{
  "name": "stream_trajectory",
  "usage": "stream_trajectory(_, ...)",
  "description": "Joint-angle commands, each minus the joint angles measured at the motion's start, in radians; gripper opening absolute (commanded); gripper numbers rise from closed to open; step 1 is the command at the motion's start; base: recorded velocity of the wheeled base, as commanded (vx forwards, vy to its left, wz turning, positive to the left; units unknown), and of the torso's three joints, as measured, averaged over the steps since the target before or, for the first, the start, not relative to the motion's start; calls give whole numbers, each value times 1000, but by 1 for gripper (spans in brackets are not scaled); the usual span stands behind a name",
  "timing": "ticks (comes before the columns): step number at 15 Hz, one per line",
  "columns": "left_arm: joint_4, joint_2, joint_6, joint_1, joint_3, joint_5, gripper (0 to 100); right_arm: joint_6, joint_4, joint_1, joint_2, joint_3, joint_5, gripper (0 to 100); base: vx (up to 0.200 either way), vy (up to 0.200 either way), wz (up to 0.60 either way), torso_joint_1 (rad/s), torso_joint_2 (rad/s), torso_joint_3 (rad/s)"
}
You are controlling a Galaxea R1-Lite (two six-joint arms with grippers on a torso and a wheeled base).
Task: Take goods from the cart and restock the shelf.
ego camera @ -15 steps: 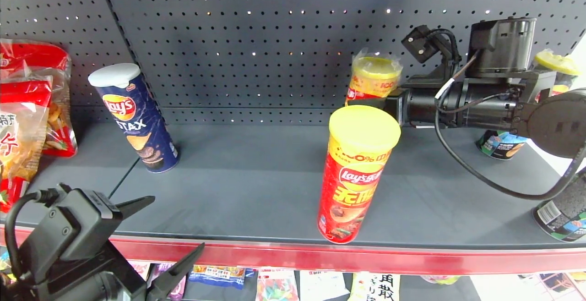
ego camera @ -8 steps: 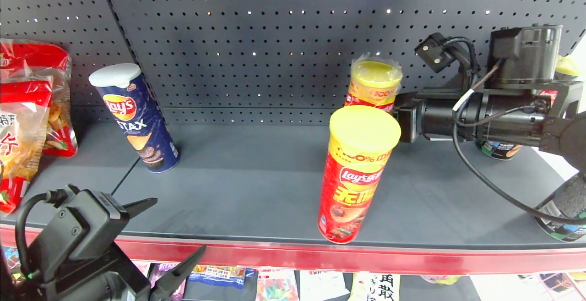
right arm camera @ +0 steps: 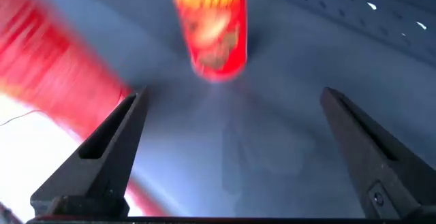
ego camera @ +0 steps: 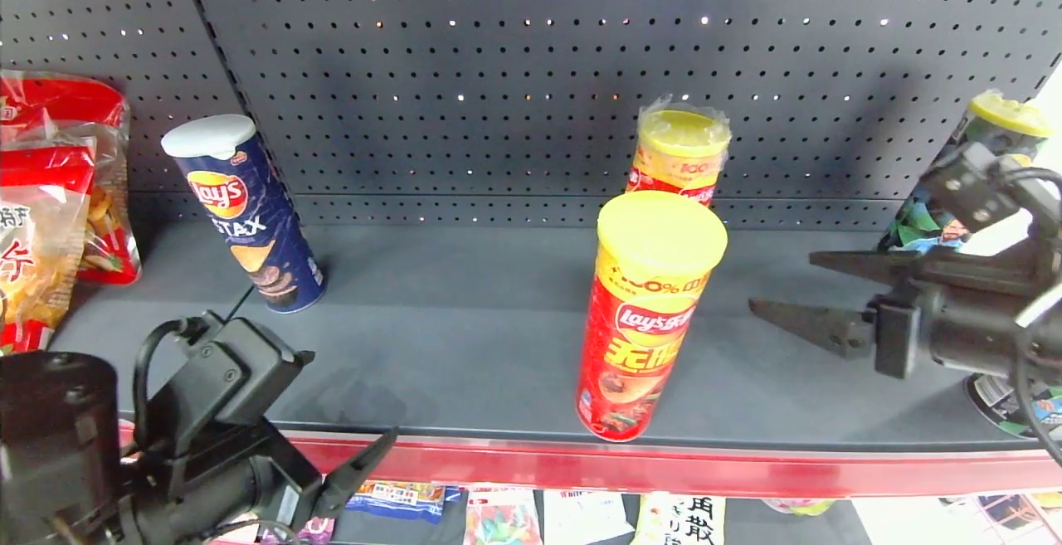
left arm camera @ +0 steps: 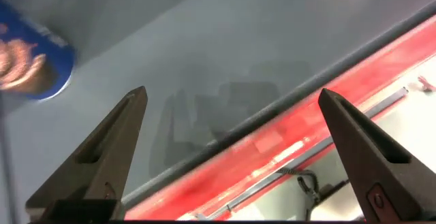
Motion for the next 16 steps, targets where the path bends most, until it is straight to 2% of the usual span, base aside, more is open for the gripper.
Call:
stream_trajectory(1,-2,166,-2,-14,-96,-41,100,-11,3,19,-304,219,-3,100,0,0,0,0,0,0)
stream_trajectory(2,-4,256,-2,-22,-173,-90,100,-11,3,50,-432,308,-3,100,0,0,0,0,0,0)
stream_trajectory(4,-17,376,0,-42,-280,-93,100,-11,7,55,-548,360,-6,100,0,0,0,0,0,0)
stream_trajectory(5,-43,436,0,-65,-337,-88,100,-9,38,47,-602,366,-12,100,0,0,0,0,0,0)
stream_trajectory(8,-42,497,0,-94,-410,-95,100,-4,188,28,-697,329,-40,100,0,0,0,0,0,0)
stream_trajectory(16,-16,509,0,-144,-462,-104,100,-4,219,21,-720,327,-43,100,0,0,0,0,0,0)
